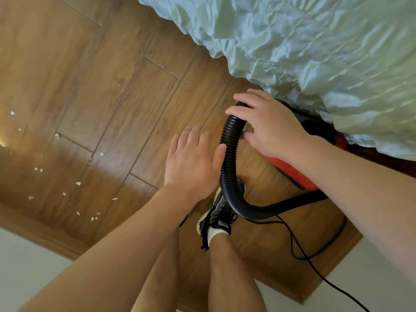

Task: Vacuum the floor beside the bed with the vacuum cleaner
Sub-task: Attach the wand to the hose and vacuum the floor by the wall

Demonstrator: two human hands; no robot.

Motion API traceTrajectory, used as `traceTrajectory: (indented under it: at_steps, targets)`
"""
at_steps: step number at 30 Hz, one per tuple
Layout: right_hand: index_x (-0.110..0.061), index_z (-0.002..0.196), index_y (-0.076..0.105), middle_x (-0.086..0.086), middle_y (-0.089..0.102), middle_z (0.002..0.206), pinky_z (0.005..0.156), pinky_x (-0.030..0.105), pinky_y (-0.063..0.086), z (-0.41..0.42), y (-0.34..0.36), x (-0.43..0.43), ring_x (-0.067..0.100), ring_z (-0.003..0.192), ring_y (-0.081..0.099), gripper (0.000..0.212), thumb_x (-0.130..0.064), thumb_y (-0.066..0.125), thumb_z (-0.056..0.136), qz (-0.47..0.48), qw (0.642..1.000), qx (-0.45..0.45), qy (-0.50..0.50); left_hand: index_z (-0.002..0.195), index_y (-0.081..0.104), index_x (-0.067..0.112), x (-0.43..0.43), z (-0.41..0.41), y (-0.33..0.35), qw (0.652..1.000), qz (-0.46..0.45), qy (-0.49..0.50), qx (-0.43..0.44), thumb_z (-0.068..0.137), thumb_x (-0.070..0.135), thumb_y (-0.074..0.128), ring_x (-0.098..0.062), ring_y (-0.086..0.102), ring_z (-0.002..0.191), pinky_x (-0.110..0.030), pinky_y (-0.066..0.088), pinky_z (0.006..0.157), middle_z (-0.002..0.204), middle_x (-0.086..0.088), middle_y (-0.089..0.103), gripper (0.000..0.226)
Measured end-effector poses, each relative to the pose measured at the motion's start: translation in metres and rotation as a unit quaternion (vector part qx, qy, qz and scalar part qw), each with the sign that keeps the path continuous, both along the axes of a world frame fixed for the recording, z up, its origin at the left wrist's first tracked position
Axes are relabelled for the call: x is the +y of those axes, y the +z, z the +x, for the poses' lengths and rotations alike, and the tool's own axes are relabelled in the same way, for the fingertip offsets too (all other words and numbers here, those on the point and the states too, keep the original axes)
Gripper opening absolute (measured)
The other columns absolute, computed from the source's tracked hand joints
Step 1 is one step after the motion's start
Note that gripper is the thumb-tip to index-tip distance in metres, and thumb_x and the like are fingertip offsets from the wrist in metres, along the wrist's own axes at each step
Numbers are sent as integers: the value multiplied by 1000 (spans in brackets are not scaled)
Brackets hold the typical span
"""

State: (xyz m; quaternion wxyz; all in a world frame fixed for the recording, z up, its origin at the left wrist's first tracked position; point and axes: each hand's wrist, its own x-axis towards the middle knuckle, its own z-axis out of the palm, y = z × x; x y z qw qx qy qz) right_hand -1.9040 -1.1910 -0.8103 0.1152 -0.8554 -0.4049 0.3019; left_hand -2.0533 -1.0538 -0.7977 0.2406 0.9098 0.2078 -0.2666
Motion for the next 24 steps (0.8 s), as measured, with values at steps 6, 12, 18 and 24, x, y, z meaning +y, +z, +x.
traceTrajectory:
  at_steps: [6,12,18,24]
  targets:
    - [-25,137,60,2,48,152,111,46,35,13,3,10,27,144,35,52,-16,75,87,1,1000,-1,-28,137,52,17,-6,-2,11,1000,-23,-11,18,94,71,37,-25,32,148,-45,22,123,156,-6,42,70]
    - [-25,136,60,0,47,152,107,50,39,23,3,16,26,142,37,54,-20,77,85,0,999,1,-48,118,57,20,-8,-11,12,999,-31,35,18,91,66,52,-20,53,118,-34,41,102,124,4,59,54]
    - [-19,142,55,3,46,154,110,51,39,22,5,16,30,142,38,62,-15,76,84,11,999,-1,-39,121,58,20,-5,-11,14,997,-42,57,-6,94,59,54,-18,55,112,-33,43,97,121,4,61,48]
    - [-15,145,51,7,44,154,113,49,36,16,17,19,31,144,36,73,-7,79,78,33,999,-13,11,124,59,18,1,-2,20,993,-57,90,-44,94,54,57,-19,58,106,-33,47,89,116,2,62,46]
